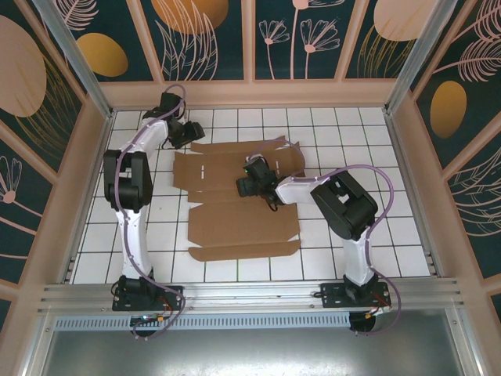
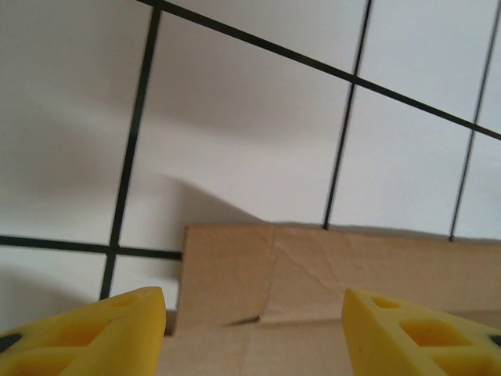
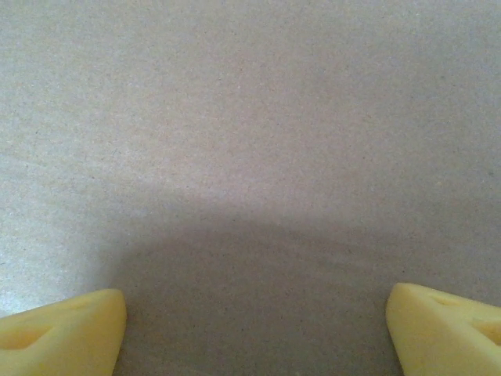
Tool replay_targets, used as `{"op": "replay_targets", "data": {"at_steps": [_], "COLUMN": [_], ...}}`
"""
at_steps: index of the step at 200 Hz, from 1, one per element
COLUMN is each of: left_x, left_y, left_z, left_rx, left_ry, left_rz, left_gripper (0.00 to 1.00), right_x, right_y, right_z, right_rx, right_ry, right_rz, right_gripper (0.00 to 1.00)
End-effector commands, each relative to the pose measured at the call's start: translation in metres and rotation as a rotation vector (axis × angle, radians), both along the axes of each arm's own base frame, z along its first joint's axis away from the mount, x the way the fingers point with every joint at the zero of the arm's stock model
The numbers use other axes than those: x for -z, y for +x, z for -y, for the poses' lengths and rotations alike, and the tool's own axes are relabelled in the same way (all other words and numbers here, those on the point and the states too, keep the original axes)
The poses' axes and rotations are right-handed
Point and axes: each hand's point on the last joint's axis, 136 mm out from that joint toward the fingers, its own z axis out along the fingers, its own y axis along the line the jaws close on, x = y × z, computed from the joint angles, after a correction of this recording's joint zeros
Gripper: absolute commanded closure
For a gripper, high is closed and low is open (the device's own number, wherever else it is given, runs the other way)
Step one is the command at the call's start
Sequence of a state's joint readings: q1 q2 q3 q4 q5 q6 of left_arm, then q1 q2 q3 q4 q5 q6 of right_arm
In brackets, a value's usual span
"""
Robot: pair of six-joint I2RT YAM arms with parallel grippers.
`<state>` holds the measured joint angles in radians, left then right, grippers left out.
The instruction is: Fold the paper box
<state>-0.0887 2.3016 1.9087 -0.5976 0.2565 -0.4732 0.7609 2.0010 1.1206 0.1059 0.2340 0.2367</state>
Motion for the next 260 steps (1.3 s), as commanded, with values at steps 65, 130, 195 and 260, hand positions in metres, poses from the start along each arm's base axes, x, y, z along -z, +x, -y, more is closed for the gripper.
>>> {"op": "replay_targets", "data": {"at_steps": [65, 130, 195, 260], "left_x": [0.013, -0.016, -0.029, 0.005], "left_y": [0.001, 0.005, 0.003, 0.005], "left_z": [0.018, 0.034, 0.058, 0.083], "left_rx": [0.049, 0.055, 0.08, 0.094], "left_ry": [-0.141, -0.259, -0.35, -0.344], "left_rz": [0.01, 0.068, 0.092, 0.031], "left_gripper": [0.53, 0.56, 0.56, 0.55], "right_x": [0.07, 0.074, 0.083, 0.086], "right_y": [-0.051, -0.051, -0.054, -0.057], "right_z": [0.039, 0.036, 0.037, 0.041], "right_rx": [-0.01, -0.019, -0.025, -0.029], "right_ry": [-0.147, -0.154, -0.167, -0.187], "right_rz": [-0.258, -0.271, -0.293, -0.303], "right_gripper": [0.16, 0.2, 0.22, 0.22]}}
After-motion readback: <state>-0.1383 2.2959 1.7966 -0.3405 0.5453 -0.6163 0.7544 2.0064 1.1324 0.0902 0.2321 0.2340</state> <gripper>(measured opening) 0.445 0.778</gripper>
